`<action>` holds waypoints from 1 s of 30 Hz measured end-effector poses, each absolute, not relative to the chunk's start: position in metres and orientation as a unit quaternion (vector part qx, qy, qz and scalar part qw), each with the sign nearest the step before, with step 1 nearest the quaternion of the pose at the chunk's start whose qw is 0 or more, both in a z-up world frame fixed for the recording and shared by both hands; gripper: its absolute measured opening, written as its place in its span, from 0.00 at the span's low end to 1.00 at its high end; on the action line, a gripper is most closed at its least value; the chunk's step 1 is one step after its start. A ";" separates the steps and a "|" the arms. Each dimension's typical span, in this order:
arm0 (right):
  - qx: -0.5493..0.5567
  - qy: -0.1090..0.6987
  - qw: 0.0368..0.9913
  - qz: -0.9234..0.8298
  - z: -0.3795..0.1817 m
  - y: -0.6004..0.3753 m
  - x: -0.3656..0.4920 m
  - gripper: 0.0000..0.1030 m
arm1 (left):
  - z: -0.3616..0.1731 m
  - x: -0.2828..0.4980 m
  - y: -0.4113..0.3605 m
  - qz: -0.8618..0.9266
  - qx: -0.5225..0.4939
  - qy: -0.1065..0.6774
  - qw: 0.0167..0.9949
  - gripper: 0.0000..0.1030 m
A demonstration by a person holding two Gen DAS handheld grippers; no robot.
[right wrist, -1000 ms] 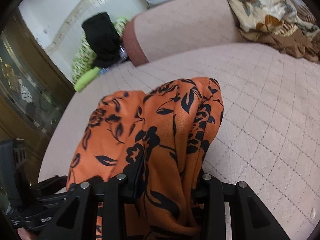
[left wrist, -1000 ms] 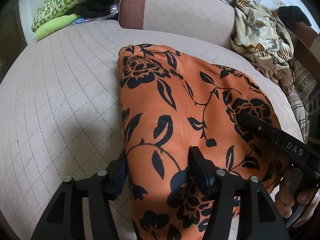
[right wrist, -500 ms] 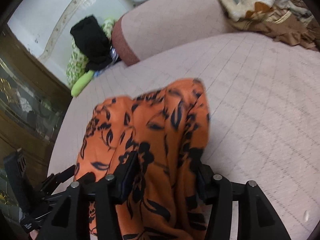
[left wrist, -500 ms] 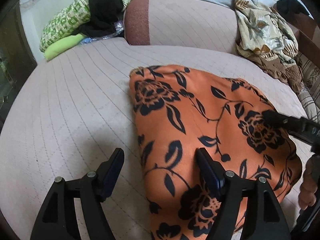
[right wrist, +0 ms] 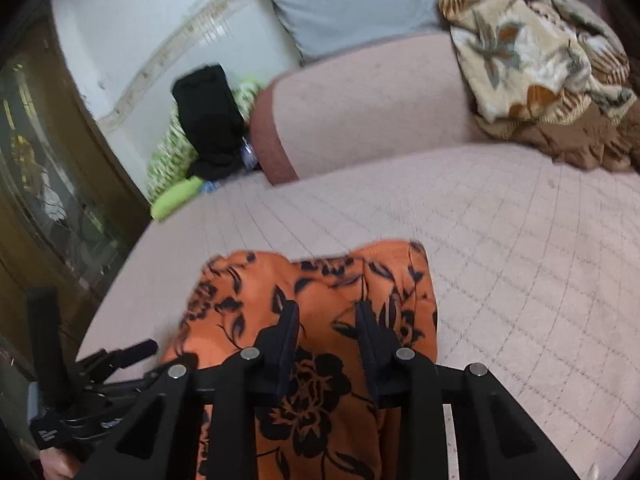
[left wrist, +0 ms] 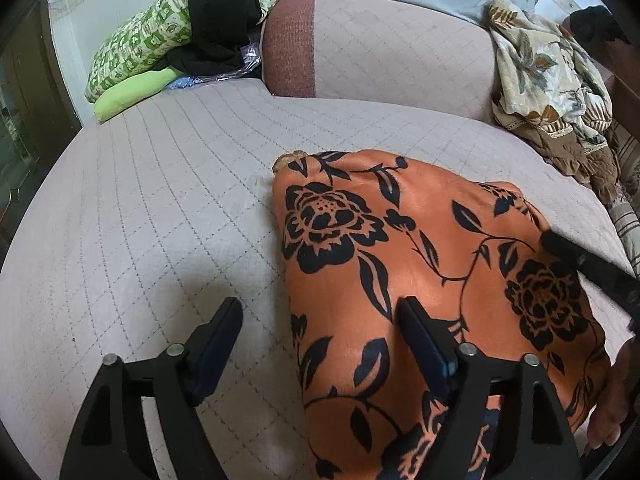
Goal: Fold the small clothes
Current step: 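Smooth the folded bundle with both grippers into a square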
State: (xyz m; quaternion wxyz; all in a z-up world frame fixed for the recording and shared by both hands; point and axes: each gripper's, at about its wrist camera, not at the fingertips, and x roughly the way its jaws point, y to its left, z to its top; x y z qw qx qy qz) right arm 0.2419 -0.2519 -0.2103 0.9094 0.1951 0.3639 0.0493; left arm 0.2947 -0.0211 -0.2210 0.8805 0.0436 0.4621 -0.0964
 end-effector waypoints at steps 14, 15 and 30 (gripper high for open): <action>0.218 0.408 0.885 0.053 -0.222 -0.256 0.238 0.33 | -0.216 0.289 -0.020 -0.092 0.044 0.466 0.879 0.91; 0.217 0.405 0.887 0.056 -0.218 -0.256 0.235 0.33 | -0.213 0.286 -0.020 -0.094 0.044 0.462 0.881 0.91; 0.212 0.432 0.875 0.048 -0.213 -0.240 0.183 0.32 | -0.223 0.260 -0.017 -0.088 0.053 0.482 0.870 0.91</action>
